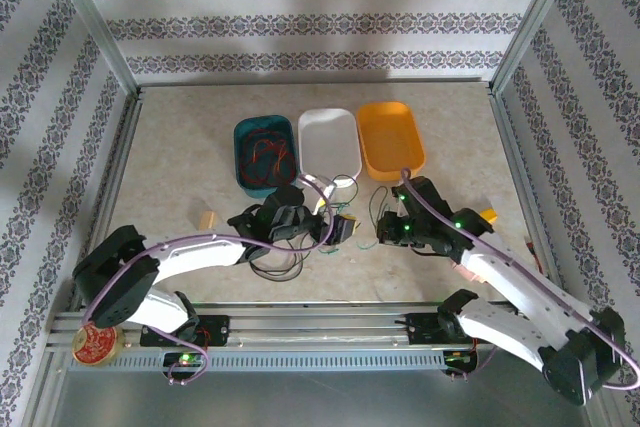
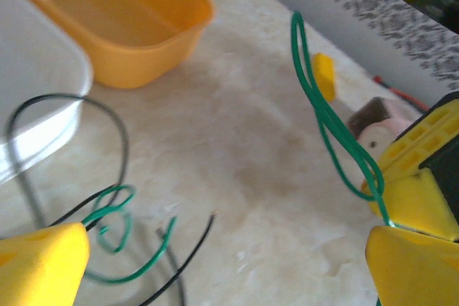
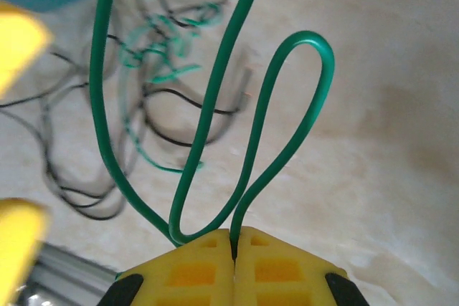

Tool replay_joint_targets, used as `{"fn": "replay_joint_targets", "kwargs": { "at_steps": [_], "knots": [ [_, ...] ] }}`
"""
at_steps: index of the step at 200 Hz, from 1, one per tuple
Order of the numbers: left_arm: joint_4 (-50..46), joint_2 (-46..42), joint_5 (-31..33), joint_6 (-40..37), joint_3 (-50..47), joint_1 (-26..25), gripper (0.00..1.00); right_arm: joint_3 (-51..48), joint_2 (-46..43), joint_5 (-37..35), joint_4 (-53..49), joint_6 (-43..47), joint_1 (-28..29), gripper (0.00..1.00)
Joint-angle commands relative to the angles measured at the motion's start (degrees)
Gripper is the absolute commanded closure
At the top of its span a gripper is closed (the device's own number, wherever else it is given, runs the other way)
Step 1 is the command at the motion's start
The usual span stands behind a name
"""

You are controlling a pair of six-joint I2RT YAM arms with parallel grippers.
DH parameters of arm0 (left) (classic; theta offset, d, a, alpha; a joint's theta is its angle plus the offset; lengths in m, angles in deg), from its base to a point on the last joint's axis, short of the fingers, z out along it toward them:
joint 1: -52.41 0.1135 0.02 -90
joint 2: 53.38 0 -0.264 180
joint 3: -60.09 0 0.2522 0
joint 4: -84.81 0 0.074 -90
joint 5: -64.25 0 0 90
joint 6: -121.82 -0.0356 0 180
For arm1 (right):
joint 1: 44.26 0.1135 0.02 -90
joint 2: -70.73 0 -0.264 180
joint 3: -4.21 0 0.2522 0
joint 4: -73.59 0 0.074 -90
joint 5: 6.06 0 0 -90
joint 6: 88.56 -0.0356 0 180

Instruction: Untangle the cables

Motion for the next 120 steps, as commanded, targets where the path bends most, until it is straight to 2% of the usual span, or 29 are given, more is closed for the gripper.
{"fn": "replay_joint_targets", "kwargs": {
  "at_steps": [1, 13, 49, 86, 103, 120],
  "knots": [
    [7.07, 2.29, -7.59, 3.00, 3.64, -0.06, 0.06, -0.49, -2.49, 3.97, 3.73, 2.36, -0.68, 1.00],
    [7.77, 3.91, -9.43, 3.86, 5.44, -0.06, 0.11, -0.32, -2.92, 4.49, 2.71, 3.21, -0.85, 1.00],
    [12.90, 7.33, -11.64, 6.98, 7.63, -0.07, 0.14, -0.32, -4.00, 6.25, 1.37, 5.09, -1.51, 1.00],
    [11.41, 10.57, -13.79, 7.91, 11.30, -0.07, 0.25, -0.66, -5.55, 7.16, 1.24, 5.85, -1.79, 1.00],
    [10.84, 11.50, -14.05, 7.87, 12.27, -0.07, 0.34, -0.84, -6.10, 7.62, 1.31, 5.97, -1.97, 1.00],
    [11.28, 12.42, -14.31, 8.47, 13.04, -0.07, 0.51, -0.93, -6.61, 7.89, 1.49, 6.02, -2.05, 1.00]
  ]
}}
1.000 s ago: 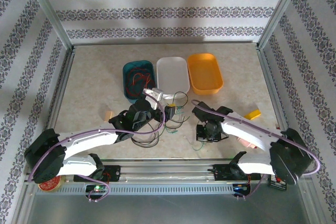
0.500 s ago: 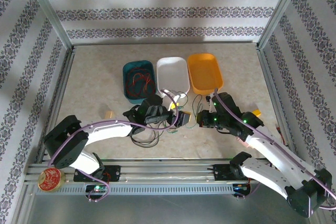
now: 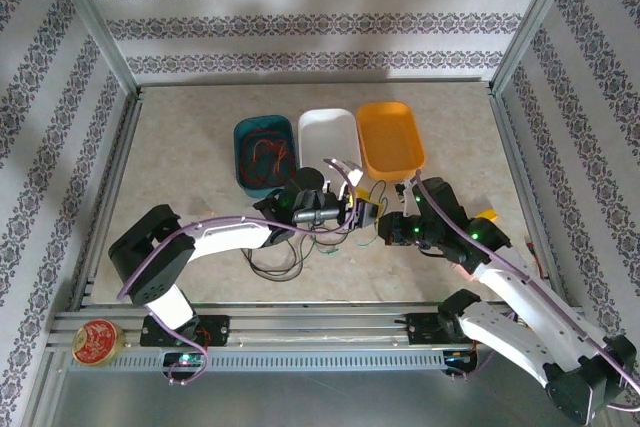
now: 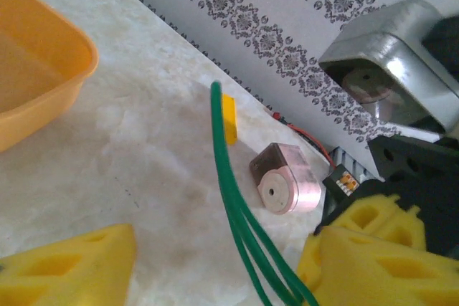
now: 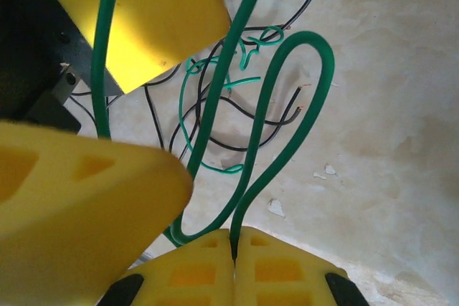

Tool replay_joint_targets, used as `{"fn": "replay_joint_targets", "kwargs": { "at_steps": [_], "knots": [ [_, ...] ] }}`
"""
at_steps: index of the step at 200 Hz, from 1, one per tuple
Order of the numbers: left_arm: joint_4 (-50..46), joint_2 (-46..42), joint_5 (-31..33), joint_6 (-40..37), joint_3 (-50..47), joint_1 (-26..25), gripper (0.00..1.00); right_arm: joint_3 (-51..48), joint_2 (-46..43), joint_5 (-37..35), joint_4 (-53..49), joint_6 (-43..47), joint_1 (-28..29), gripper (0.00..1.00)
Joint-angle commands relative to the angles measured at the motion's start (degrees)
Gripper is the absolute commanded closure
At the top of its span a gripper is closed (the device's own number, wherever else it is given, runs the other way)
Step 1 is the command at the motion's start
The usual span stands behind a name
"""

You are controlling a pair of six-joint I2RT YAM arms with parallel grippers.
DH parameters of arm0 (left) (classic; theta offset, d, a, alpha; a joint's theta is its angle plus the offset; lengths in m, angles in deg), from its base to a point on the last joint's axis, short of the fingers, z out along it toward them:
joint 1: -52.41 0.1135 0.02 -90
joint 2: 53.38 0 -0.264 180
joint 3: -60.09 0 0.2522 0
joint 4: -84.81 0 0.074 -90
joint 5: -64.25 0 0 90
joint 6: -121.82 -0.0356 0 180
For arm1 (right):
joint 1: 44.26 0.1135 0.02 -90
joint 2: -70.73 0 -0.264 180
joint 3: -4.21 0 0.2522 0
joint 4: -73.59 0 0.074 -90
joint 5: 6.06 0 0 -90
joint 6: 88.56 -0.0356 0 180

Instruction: Untangle the cables

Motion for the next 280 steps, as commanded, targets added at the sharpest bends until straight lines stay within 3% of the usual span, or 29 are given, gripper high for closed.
{"fn": "replay_joint_targets", "kwargs": {
  "at_steps": [1, 21, 50, 80, 117, 171, 218, 280],
  "knots": [
    [2.49, 1.38, -1.68, 1.08, 2.36, -0.03, 0.52, -0.43, -1.17, 2.49, 1.04, 1.39, 0.07, 1.00],
    [3.14, 2.69, -1.49, 1.61, 3.29, -0.08, 0.66, -0.60, -1.32, 2.91, 1.30, 1.39, -0.10, 1.00],
    [0.78, 2.95, 4.77, 1.57, 3.38, 0.00, 1.00, -0.56, -1.44, 0.85, 0.34, 0.84, -1.09, 1.00],
    [1.98, -1.31, 14.05, 1.56, -1.70, 0.42, 1.00, -1.51, -3.94, -6.74, -2.48, -1.92, -5.37, 1.00],
    [4.18, -6.89, 17.17, 3.65, -7.56, 1.88, 1.00, -4.17, -6.88, -8.89, -3.18, -7.01, -13.91, 1.00],
    [3.60, -11.80, 18.78, 4.53, -12.57, 3.06, 1.00, -4.51, -5.53, -9.51, -1.36, -10.52, -18.55, 1.00],
    [4.18, -14.97, 19.85, 5.89, -15.22, 5.31, 1.00, -0.25, -3.32, -12.51, -1.51, -8.68, -21.56, 1.00],
    [2.50, -19.31, 18.70, 5.32, -17.90, 6.86, 1.00, 1.85, -1.07, -11.39, 0.39, -7.36, -23.50, 1.00]
  ]
}}
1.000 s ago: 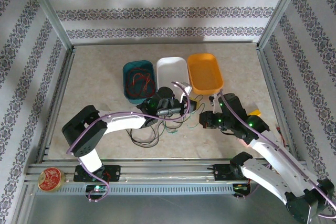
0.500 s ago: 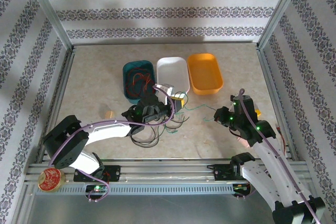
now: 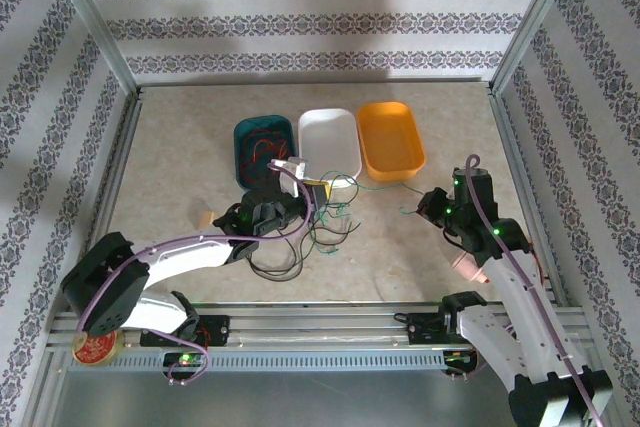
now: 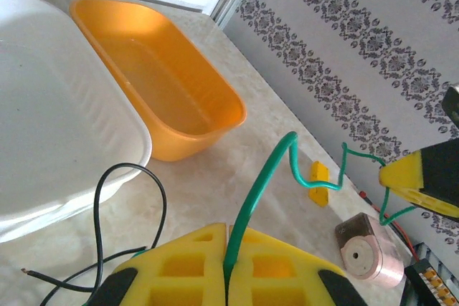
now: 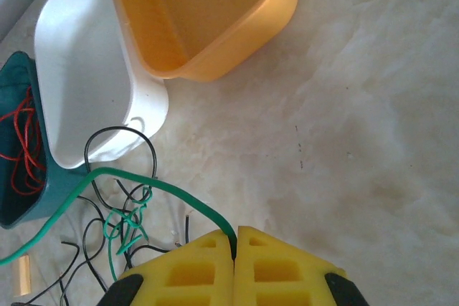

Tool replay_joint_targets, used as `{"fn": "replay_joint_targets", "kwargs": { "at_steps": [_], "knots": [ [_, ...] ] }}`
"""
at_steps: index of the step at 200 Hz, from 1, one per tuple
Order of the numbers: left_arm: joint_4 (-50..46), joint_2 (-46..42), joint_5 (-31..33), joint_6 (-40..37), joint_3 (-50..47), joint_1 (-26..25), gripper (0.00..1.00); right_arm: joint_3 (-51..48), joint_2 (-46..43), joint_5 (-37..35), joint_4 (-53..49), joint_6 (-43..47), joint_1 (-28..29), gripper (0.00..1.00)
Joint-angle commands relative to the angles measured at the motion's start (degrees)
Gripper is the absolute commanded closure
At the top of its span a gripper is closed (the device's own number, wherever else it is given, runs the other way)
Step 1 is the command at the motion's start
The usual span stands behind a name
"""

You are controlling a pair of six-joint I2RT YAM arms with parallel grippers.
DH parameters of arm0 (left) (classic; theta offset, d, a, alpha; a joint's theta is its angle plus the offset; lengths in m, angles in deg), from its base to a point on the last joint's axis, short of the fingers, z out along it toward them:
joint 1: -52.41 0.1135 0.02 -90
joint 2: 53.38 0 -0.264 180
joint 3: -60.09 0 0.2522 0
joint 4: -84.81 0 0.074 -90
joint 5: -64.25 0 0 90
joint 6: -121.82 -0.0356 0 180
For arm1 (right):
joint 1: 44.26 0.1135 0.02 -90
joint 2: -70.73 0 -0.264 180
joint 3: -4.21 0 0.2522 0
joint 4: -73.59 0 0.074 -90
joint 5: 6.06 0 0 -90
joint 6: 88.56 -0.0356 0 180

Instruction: Untangle the cables

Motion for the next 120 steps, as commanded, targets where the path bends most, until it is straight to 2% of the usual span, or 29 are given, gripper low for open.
{"fn": "replay_joint_targets", "kwargs": {
  "at_steps": [1, 22, 61, 86, 120],
  "knots": [
    [-0.44, -2.34, 0.78, 0.25, -0.91, 1.35, 1.00, 1.37, 0.60, -2.93, 0.67, 0.64, -0.89, 1.00],
    [-1.44, -3.57, 0.59, 0.44, -1.57, 1.74, 1.00, 2.27, 0.97, -4.16, 0.60, 1.53, -1.37, 1.00],
    [-3.65, -7.70, 3.02, 1.76, -4.35, 3.53, 1.00, 4.01, 2.23, -3.40, 0.91, 2.32, -5.73, 1.00],
    [-5.85, -10.57, 3.66, 1.49, -5.76, 4.35, 1.00, 4.83, 3.49, -0.60, 2.20, 2.51, -8.95, 1.00],
    [-8.64, -10.77, 2.10, 0.05, -4.88, 4.35, 1.00, 7.05, 4.99, 2.08, 4.91, 2.92, -9.15, 1.00]
  ]
}}
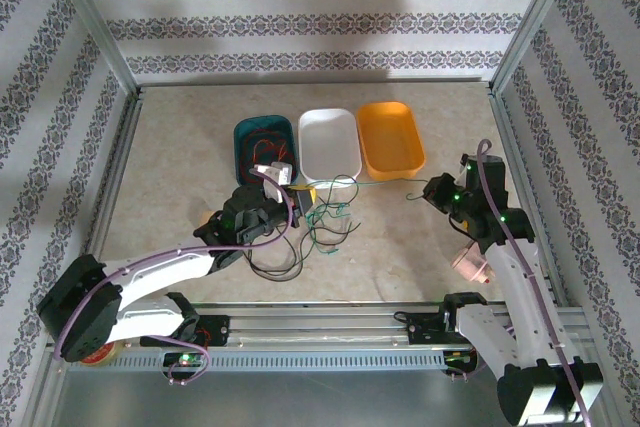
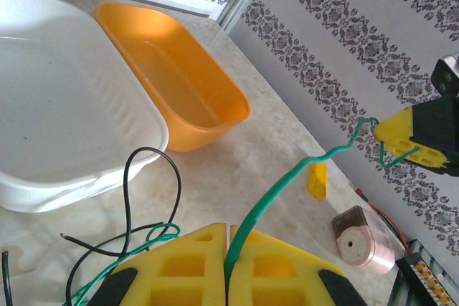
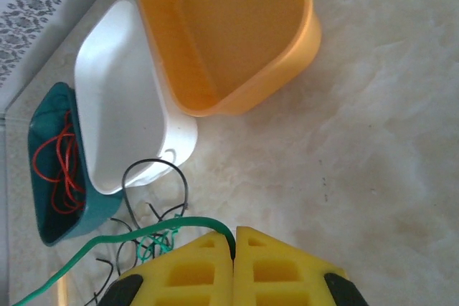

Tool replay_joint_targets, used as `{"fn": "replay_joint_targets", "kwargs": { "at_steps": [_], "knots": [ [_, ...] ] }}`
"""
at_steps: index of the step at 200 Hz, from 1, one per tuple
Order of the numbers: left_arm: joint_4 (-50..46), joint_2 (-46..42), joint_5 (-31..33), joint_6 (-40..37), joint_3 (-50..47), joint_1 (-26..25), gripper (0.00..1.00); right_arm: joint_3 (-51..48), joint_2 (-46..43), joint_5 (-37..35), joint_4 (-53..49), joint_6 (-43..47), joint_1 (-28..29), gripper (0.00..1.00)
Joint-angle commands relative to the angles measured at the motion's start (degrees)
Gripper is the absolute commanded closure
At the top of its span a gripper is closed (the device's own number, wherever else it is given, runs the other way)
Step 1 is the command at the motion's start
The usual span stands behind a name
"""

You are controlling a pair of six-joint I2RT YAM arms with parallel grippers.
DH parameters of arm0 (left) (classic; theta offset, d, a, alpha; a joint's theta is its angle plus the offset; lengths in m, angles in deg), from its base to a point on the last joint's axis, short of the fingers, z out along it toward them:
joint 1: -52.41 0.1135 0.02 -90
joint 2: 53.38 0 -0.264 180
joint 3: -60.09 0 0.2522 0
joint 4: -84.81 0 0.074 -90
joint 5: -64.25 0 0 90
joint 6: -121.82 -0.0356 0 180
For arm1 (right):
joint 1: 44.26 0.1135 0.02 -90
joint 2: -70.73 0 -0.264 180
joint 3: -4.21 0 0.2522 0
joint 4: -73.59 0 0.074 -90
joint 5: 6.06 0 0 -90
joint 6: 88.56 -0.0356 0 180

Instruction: Untangle the cables

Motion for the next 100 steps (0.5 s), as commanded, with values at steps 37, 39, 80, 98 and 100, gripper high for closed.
{"fn": "replay_joint_targets", "kwargs": {
  "at_steps": [37, 39, 80, 98, 100],
  "knots": [
    [-1.36, 1.64, 1.42, -0.12, 1.20, 2.56, 0.98, 4.98, 2.61, 0.71, 6.47, -0.79, -0.79, 1.00],
    [-1.05, 1.85, 1.24, -0.04, 1.30, 2.56, 0.98, 5.11, 2.66, 0.74, 6.69, -0.92, -0.44, 1.00],
    [4.28, 8.07, -2.59, 1.73, 4.74, 2.21, 1.00, 5.08, 6.15, 0.71, 10.97, -2.11, 11.11, 1.00],
    [5.93, 10.46, -3.28, 2.01, 6.43, 1.86, 1.00, 4.87, 8.34, 0.16, 12.14, -1.65, 16.80, 1.00],
    [6.04, 10.65, -3.32, 2.08, 6.52, 1.86, 1.00, 4.90, 8.71, 0.05, 12.21, -1.51, 17.56, 1.00]
  ]
}}
